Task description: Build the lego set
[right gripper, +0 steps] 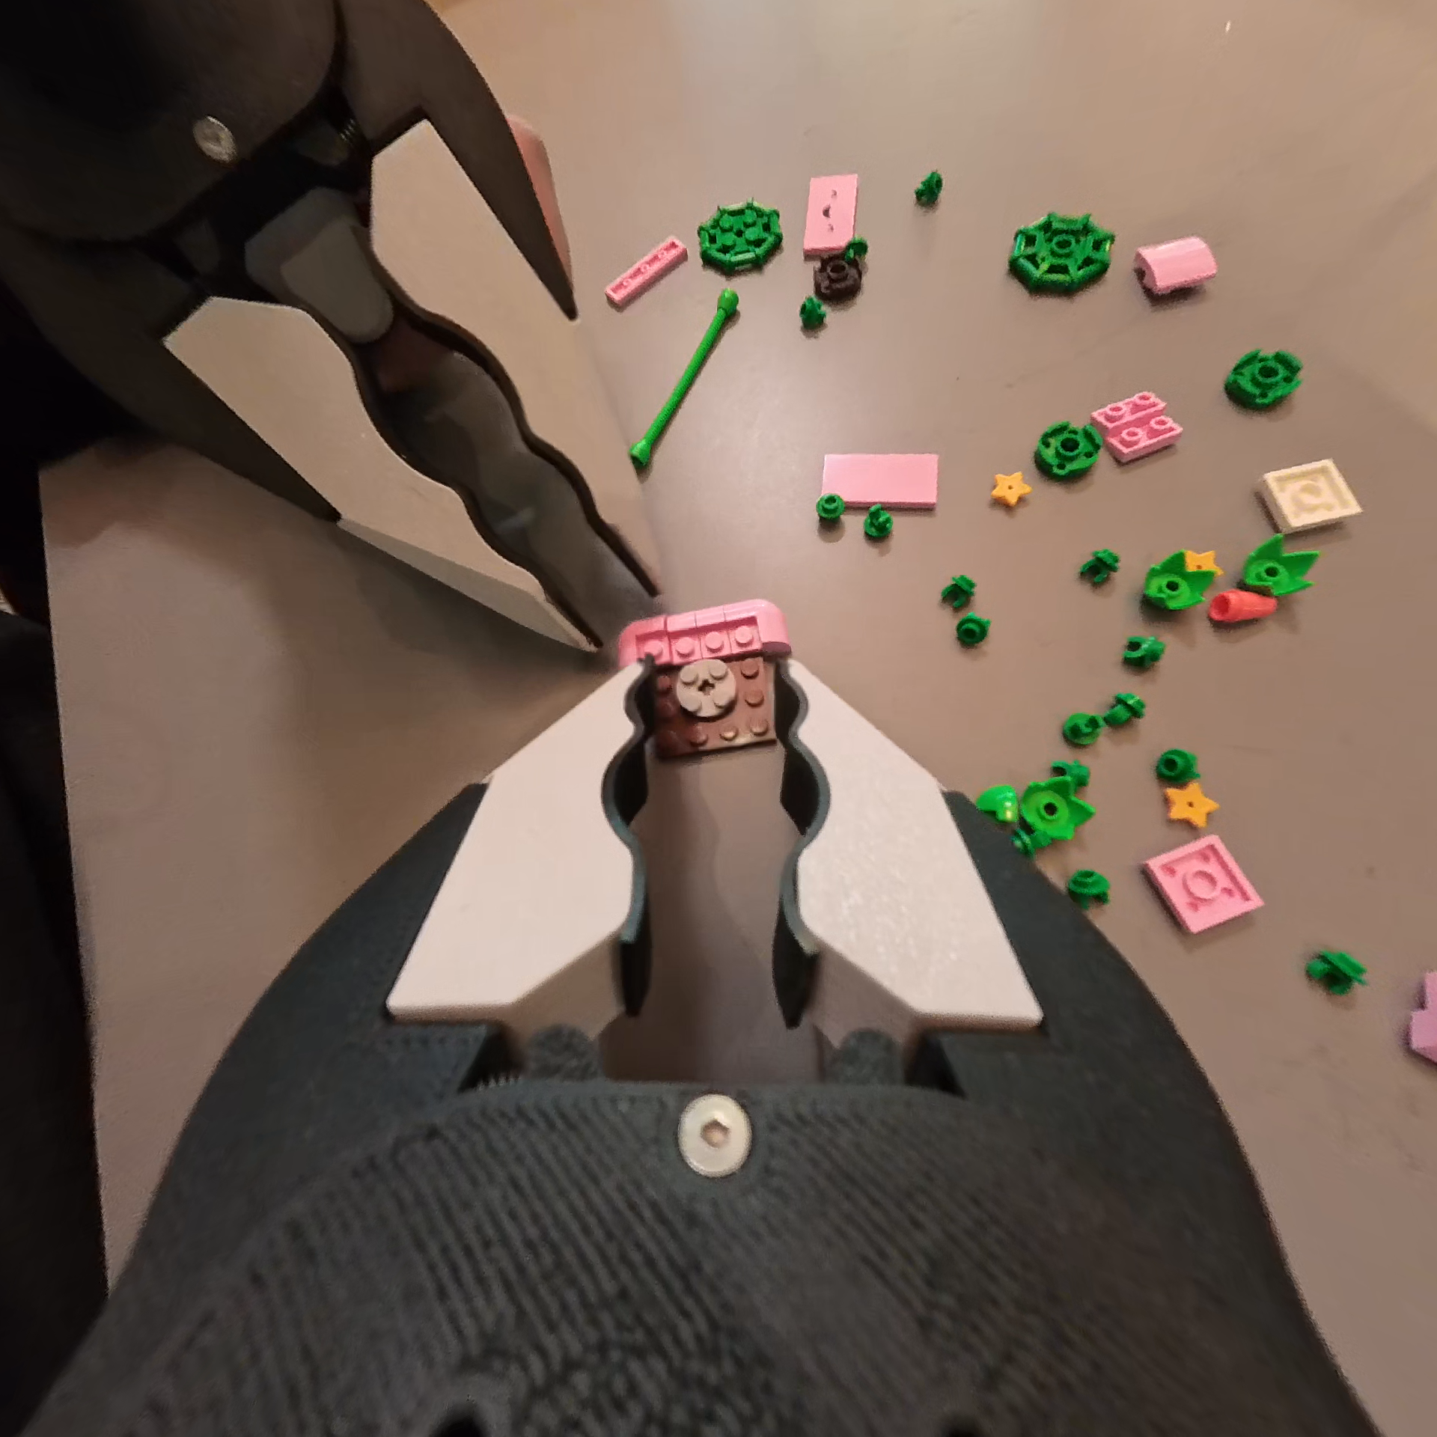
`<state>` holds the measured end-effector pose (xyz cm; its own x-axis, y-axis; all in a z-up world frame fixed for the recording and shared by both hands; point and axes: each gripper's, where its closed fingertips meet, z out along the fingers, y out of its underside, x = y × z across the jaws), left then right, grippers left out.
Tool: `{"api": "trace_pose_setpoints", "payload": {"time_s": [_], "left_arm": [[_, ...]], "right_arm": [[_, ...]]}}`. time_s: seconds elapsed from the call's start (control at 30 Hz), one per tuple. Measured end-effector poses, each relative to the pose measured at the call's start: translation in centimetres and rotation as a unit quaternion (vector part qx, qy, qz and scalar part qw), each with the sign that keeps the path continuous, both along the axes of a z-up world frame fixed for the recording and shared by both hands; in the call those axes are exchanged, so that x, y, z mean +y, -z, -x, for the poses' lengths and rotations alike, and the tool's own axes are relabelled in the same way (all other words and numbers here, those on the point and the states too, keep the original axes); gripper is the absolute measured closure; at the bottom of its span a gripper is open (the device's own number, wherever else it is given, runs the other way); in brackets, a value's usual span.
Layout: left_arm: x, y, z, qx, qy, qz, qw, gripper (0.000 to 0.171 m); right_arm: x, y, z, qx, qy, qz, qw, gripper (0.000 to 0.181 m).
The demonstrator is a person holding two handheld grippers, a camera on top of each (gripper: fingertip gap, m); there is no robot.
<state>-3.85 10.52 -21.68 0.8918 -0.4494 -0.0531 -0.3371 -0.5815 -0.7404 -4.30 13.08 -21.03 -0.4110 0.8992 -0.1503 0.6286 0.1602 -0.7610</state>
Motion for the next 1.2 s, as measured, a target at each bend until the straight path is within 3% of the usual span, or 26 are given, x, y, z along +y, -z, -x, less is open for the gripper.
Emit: {"api": "trace_pose_setpoints", "payload": {"time_s": [0.17, 0.8, 0.9, 1.03, 1.2], "left_arm": [[0.2, -0.1, 0.2, 0.007, -0.006, -0.008, 1.000, 0.146], [0.3, 0.3, 0.0, 0.043, 0.003, -0.011, 0.999, 0.162], [0.3, 0.3, -0.1, 0.042, 0.003, -0.011, 0.999, 0.162], [0.3, 0.3, -0.1, 0.044, 0.004, -0.011, 0.999, 0.162], [0.3, 0.3, -0.1, 0.046, 0.004, -0.011, 0.999, 0.162]], "right_arm": [[0.1, -0.7, 0.4, 0.024, 0.006, 0.000, 1.000, 0.149], [0.2, 0.2, 0.9, 0.013, 0.019, -0.007, 1.000, 0.142], [0.1, -0.5, 0.9, 0.037, 0.005, -0.015, 0.999, 0.147], [-0.6, -1.0, 0.4, 0.050, -0.030, -0.026, 0.998, 0.181], [-1.3, -0.5, 0.2, 0.045, -0.052, -0.044, 0.997, 0.181]]}}
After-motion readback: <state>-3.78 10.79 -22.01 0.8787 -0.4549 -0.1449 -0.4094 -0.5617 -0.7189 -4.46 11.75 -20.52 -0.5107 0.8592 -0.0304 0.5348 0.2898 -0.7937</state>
